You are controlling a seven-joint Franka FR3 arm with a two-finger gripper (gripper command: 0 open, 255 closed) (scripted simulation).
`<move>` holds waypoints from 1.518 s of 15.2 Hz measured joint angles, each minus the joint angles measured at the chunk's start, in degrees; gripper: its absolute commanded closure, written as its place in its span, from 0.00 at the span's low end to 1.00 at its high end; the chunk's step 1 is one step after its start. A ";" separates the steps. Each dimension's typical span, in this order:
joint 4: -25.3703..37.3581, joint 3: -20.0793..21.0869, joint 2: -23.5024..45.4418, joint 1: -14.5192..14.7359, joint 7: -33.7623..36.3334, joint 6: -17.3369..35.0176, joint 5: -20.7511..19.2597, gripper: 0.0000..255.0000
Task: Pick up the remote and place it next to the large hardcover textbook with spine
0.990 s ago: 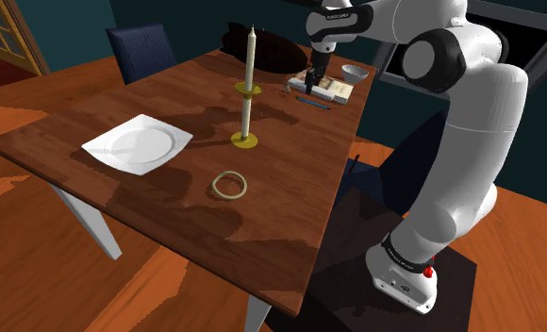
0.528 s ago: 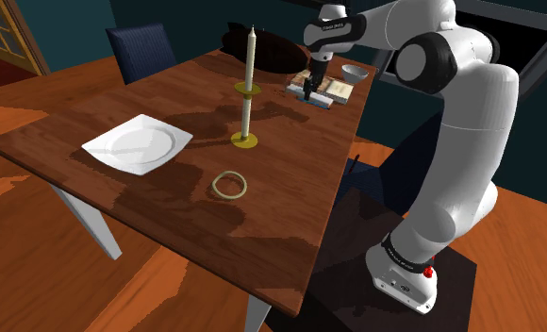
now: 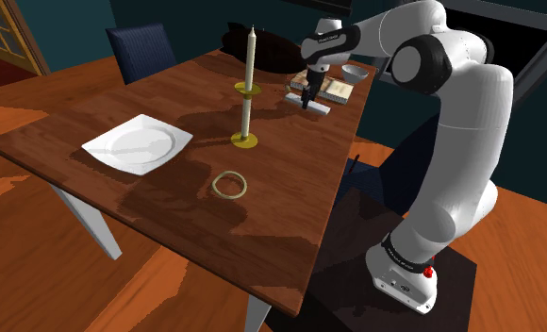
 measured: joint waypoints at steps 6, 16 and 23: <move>-0.51 0.10 0.74 0.01 0.00 1.26 0.16 1.00; 0.07 0.07 0.51 0.02 0.05 0.49 0.08 0.00; 3.24 -0.19 -1.66 0.12 0.35 -4.79 -0.43 0.00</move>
